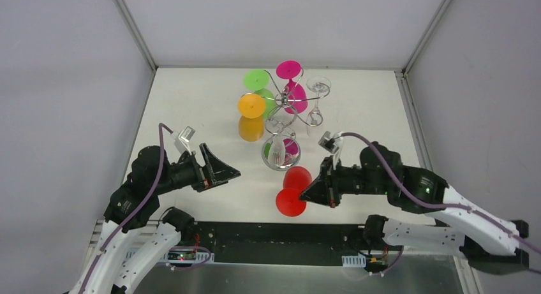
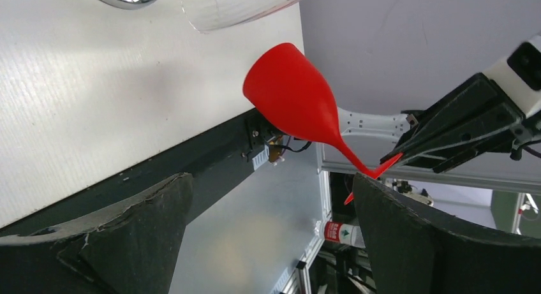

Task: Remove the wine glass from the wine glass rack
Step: Place the wine glass at the center of the board.

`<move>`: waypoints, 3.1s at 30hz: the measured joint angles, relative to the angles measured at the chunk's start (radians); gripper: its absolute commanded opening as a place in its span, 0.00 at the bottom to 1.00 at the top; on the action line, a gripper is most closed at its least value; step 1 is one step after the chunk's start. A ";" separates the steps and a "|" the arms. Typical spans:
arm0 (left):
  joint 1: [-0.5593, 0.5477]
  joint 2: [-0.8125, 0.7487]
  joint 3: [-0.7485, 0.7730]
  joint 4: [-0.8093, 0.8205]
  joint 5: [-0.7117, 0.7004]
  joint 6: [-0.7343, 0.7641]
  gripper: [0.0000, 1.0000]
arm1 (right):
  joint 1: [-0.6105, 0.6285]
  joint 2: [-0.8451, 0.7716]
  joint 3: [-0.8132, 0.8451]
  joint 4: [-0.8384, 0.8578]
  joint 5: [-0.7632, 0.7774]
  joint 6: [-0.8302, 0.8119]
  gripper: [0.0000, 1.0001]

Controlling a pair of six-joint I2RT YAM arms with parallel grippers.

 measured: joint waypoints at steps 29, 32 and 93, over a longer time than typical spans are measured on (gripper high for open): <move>0.000 -0.155 -0.107 -0.006 0.159 -0.137 0.98 | 0.698 0.384 0.156 0.225 0.724 -0.556 0.00; 0.000 -0.170 -0.118 -0.006 0.173 -0.137 0.97 | 0.709 0.392 0.150 0.264 0.733 -0.612 0.00; 0.000 -0.139 -0.182 0.106 0.360 -0.087 0.00 | 0.732 0.528 0.126 0.459 0.866 -0.728 0.52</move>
